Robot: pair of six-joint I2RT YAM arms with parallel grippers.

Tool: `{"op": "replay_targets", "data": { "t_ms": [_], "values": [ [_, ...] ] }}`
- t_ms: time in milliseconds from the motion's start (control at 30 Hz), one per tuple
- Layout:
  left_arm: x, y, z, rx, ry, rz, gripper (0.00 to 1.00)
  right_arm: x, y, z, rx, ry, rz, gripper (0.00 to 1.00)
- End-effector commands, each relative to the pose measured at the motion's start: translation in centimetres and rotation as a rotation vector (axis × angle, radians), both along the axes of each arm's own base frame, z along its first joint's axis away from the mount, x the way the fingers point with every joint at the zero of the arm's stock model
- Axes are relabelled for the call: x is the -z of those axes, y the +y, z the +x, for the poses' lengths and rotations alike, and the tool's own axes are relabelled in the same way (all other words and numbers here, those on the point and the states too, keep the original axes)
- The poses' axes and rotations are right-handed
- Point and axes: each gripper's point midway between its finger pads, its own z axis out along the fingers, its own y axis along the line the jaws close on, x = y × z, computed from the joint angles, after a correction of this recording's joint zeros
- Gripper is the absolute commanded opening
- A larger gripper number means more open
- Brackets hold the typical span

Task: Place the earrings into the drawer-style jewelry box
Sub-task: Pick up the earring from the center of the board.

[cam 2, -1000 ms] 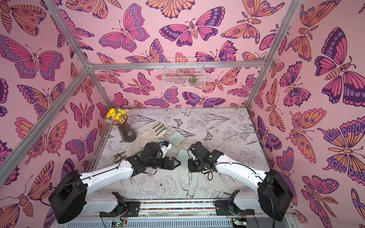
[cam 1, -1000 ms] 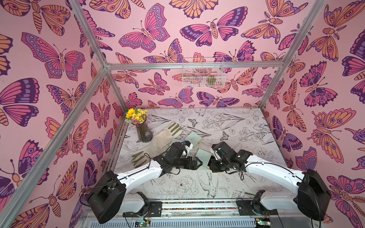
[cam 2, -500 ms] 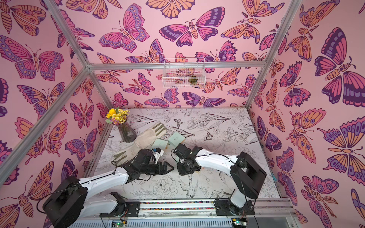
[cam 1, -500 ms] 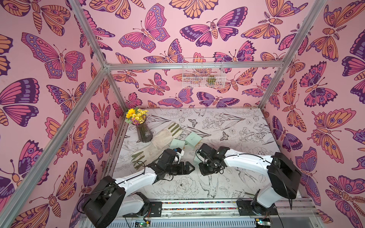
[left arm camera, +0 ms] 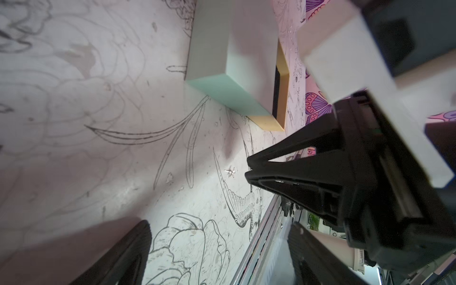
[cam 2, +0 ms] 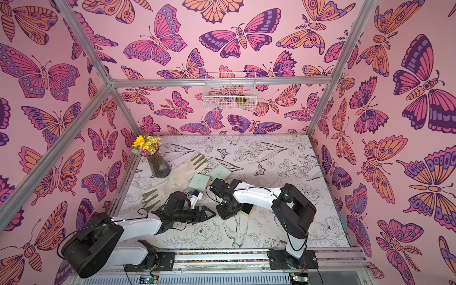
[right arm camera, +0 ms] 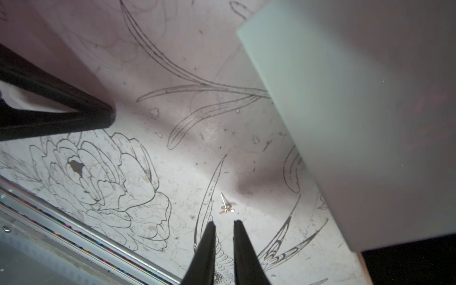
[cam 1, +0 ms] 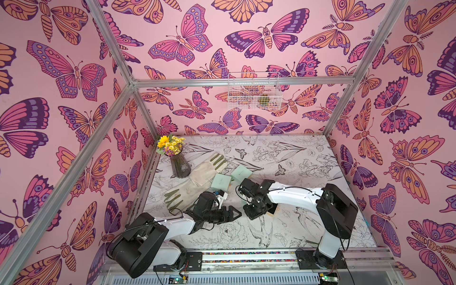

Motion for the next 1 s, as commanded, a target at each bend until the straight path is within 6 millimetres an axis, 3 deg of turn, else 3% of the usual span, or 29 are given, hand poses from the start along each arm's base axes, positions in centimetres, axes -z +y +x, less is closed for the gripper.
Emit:
{"op": "replay_targets", "data": {
  "t_ms": [0, 667, 967],
  "values": [
    [1.4, 0.2, -0.8, 0.008, 0.034, 0.021, 0.89, 0.2, 0.1, -0.5, -0.051, 0.027, -0.019, 0.18],
    [1.7, 0.0, -0.7, 0.013, 0.036, 0.030, 0.88, 1.5, 0.6, -0.9, -0.050, 0.069, -0.016, 0.18],
    [1.7, 0.0, -0.7, 0.014, 0.032, 0.030, 0.88, 1.6, 0.5, -0.9, -0.048, 0.073, -0.021, 0.11]
  ]
}}
